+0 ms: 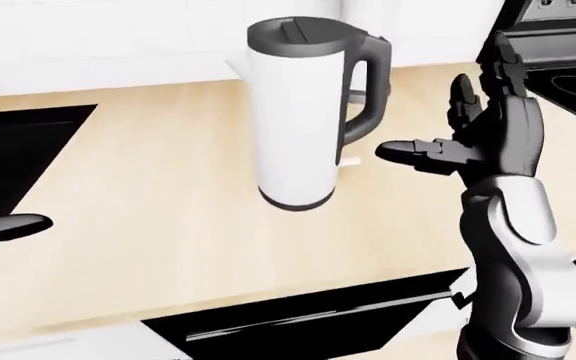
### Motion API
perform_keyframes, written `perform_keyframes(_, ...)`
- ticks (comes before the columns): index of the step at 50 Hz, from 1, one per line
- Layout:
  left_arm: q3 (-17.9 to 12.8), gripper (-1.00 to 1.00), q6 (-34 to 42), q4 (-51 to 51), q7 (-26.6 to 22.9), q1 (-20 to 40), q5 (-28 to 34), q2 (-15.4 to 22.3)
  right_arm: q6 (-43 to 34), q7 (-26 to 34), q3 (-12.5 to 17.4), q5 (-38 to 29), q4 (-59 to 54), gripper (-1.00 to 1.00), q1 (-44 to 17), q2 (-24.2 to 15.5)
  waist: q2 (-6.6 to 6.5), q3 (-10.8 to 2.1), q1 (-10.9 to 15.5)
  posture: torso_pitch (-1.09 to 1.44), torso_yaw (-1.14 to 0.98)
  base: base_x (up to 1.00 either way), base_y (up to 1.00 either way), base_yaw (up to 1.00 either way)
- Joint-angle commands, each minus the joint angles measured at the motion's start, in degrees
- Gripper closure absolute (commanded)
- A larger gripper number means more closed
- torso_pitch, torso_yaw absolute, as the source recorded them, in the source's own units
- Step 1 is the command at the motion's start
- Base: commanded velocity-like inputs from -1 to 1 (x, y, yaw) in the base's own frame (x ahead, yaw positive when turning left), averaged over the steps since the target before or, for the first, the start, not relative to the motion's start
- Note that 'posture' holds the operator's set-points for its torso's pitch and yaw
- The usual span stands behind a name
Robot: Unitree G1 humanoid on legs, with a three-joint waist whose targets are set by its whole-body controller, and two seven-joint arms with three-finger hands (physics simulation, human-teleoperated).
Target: Press the button to open the lid of the electric kettle.
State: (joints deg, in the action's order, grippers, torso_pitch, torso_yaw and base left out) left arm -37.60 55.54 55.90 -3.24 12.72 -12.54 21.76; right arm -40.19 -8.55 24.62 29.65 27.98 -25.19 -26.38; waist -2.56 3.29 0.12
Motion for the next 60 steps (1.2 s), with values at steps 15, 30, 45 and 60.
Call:
perform_keyframes(15, -1.52, -1.0, -4.89, 2.3, 0.81, -1.45, -6.25, 0.78, 2.64, -1.95, 1.85, 1.46, 0.17, -1.0, -1.97, -2.38, 2.64, -1.4, 0.56, 0.0, 0.0, 0.0, 0.0, 0.0)
perform_keyframes(30, -1.56, -1.0, -5.21, 2.59, -1.37, -1.55, -4.83, -0.01, 4.75, -2.53, 1.75, -0.94, -3.74, -1.0, -2.92, -3.91, 2.67, -0.86, 0.42, 0.0, 0.0, 0.0, 0.0, 0.0)
perform_keyframes(45, -1.83, -1.0, -3.32, 2.7, -0.56, -1.05, -6.78, 0.23, 5.81, -0.88, 2.43, -5.64, -8.65, -1.0, -3.22, -5.45, 2.94, -4.05, 0.85, -0.12, 0.0, 0.0, 0.0, 0.0)
perform_keyframes(60, -2.17, -1.0, -3.14, 2.91, -0.12, -1.21, -7.7, 0.48, 5.32, -1.47, 2.82, -4.87, -8.64, -1.0, -3.21, -5.67, 2.53, -10.77, 0.55, -0.27, 0.0, 0.0, 0.0, 0.0)
